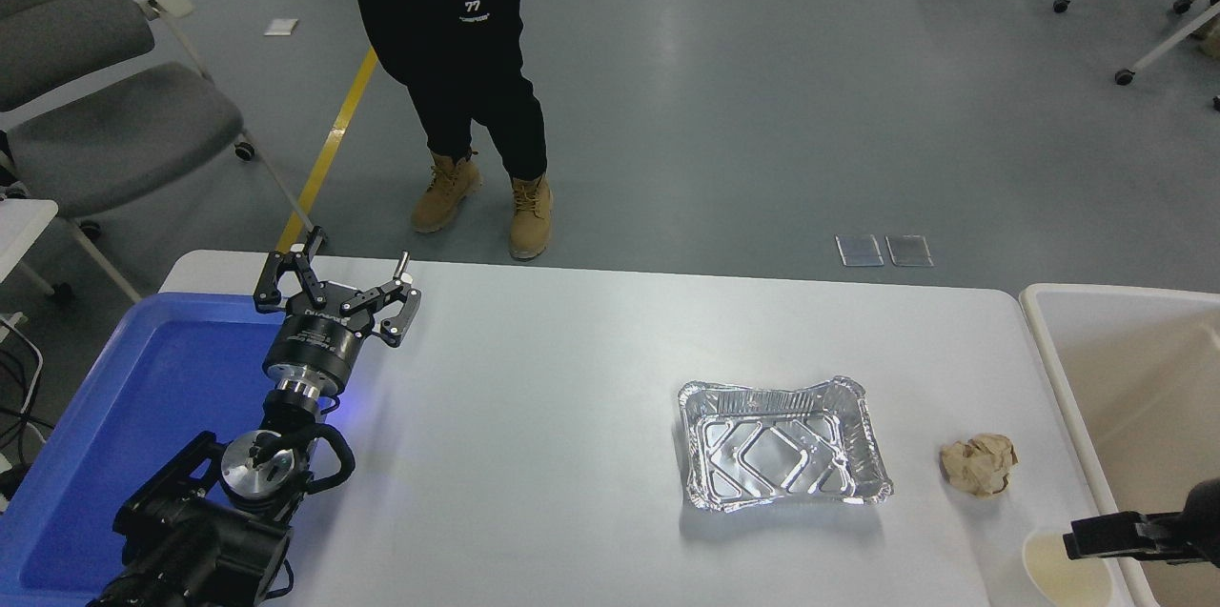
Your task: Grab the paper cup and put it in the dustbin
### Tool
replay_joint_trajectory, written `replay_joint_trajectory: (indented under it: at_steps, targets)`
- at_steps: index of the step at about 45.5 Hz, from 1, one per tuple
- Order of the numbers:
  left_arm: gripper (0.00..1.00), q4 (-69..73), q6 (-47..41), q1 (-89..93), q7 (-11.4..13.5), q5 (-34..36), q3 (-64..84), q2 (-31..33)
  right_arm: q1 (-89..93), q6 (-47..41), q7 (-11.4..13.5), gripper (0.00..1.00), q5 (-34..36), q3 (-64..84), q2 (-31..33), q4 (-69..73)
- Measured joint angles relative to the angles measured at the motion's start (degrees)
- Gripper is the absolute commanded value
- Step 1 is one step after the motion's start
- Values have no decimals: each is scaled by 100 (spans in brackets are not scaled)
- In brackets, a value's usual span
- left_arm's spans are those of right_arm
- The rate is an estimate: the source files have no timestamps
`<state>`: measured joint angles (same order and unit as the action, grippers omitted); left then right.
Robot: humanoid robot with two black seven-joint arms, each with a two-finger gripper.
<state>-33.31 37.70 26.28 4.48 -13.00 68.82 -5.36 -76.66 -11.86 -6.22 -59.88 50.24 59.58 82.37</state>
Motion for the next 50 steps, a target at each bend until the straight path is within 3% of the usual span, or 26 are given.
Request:
replay_joint_trajectory:
  at_steps: [14, 21, 26, 32, 33, 36, 50]
  targets:
    - [99, 0, 0, 0, 0, 0, 0, 0, 652, 271, -29, 96, -68, -262, -329, -437]
    - [99, 0, 0, 0, 0, 0, 0, 0, 829, 353, -35, 85, -77, -304, -452, -578]
    - [99, 0, 0, 0, 0, 0, 0, 0, 917, 428, -61, 56, -82, -321, -518, -655]
    - [99, 0, 0, 0, 0, 0, 0, 0, 983, 493, -143, 37, -137, -334, -567, -714]
    - [99, 0, 0, 0, 0, 0, 0, 0, 991, 498, -154, 31, -152, -335, -573, -721]
    - [99, 0, 0, 0, 0, 0, 0, 0, 1024, 513, -192, 0, -206, -336, -585, -732]
    - [99, 0, 0, 0, 0, 0, 0, 0, 1151, 550, -272, 0, -322, -345, -609, -760]
